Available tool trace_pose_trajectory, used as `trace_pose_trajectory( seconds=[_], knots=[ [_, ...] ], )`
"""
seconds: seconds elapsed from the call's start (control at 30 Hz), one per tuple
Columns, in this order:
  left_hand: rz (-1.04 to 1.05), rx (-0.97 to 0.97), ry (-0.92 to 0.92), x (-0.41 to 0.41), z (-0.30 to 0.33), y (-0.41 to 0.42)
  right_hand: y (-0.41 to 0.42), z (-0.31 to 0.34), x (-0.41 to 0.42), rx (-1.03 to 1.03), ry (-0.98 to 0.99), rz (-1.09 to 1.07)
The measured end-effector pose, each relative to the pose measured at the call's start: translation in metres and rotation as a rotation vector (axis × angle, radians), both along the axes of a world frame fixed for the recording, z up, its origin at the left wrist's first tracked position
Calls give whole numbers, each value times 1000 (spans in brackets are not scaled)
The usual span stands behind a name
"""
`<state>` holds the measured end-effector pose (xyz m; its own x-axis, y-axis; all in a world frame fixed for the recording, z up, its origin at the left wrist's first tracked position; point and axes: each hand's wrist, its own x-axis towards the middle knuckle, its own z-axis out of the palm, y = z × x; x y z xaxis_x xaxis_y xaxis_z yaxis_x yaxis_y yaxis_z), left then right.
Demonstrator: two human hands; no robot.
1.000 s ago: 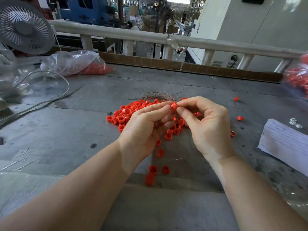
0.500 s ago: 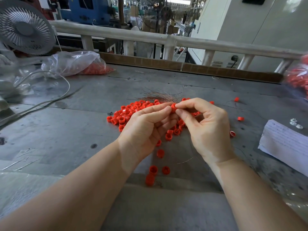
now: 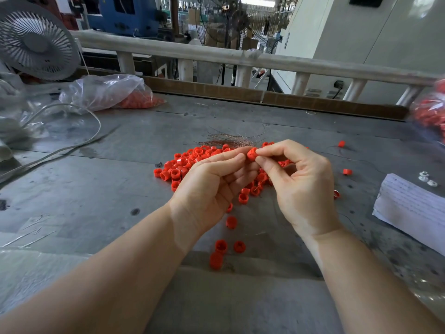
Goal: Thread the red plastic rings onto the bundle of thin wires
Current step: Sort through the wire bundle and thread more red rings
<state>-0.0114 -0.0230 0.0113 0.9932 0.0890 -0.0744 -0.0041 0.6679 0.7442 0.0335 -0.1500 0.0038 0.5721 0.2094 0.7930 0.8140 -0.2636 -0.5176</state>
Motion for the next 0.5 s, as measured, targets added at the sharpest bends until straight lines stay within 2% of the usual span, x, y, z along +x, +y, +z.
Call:
trace_pose_trajectory(
  seconds=[0.5],
  knots=[
    [14,29,-13,2,-3,1,0,2,-3,-29,-34,-14]
  ],
)
